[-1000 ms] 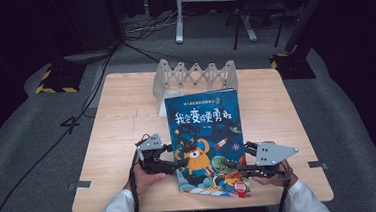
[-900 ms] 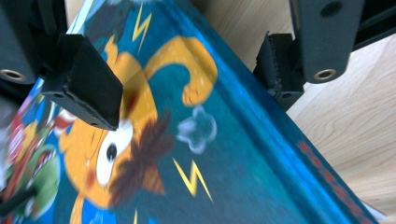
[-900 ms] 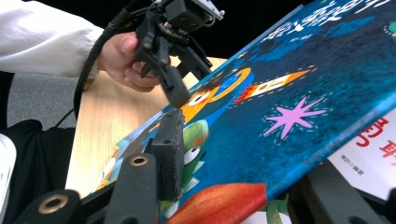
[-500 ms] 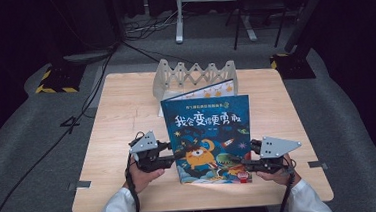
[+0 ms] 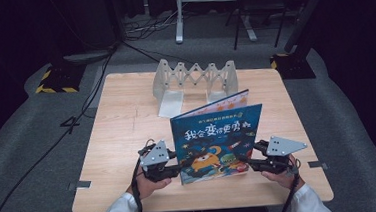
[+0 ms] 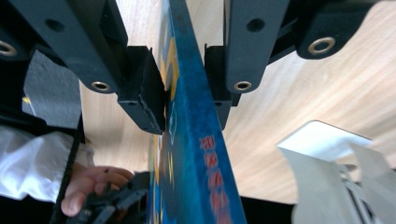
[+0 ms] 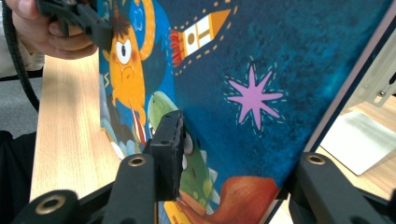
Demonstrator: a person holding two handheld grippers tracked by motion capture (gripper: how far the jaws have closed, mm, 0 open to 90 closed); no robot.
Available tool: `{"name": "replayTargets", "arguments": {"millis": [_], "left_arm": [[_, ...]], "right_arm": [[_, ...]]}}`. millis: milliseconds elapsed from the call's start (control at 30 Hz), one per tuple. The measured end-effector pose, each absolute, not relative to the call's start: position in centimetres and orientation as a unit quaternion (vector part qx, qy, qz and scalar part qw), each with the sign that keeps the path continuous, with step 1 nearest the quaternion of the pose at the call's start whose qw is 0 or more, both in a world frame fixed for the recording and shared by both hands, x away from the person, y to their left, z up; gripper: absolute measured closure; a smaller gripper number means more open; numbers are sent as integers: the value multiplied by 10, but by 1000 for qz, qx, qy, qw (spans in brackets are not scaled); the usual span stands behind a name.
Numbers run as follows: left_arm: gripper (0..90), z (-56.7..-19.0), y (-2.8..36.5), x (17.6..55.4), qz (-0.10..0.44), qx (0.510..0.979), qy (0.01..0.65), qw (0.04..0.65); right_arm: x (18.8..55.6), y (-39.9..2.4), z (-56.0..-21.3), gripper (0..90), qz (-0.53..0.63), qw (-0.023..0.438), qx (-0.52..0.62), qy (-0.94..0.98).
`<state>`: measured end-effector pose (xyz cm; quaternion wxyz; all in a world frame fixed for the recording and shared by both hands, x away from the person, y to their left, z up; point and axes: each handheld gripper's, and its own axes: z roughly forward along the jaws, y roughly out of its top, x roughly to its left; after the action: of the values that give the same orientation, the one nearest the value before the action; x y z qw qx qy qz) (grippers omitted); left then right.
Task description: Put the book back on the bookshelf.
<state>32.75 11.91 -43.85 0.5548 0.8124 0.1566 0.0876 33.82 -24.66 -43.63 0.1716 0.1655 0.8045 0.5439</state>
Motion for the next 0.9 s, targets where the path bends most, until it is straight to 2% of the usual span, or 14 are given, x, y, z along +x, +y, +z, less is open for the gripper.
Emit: {"name": "replayTargets", "arguments": {"millis": [433,467,667,833,867,900], "left_arm": [[796,-441,108,318,101,815,128,556],[810,-441,108,318,100,813,131,558],[826,-442,106,315,105,814,127,557],[826,-442,102,314,114,813,127,557],[826,-442,101,315,117,812,128,557],[826,-443,100,315,117,811,131,559]], "right_arm": [[333,-264,-445,524,542,175,181,802],[331,-270,-444,489,539,183,195,798],[333,-283,-438,448,544,198,216,786],[351,-275,-441,383,540,189,237,785],[356,-271,-443,380,540,174,237,789],[359,-269,-445,423,541,162,234,791]]}}
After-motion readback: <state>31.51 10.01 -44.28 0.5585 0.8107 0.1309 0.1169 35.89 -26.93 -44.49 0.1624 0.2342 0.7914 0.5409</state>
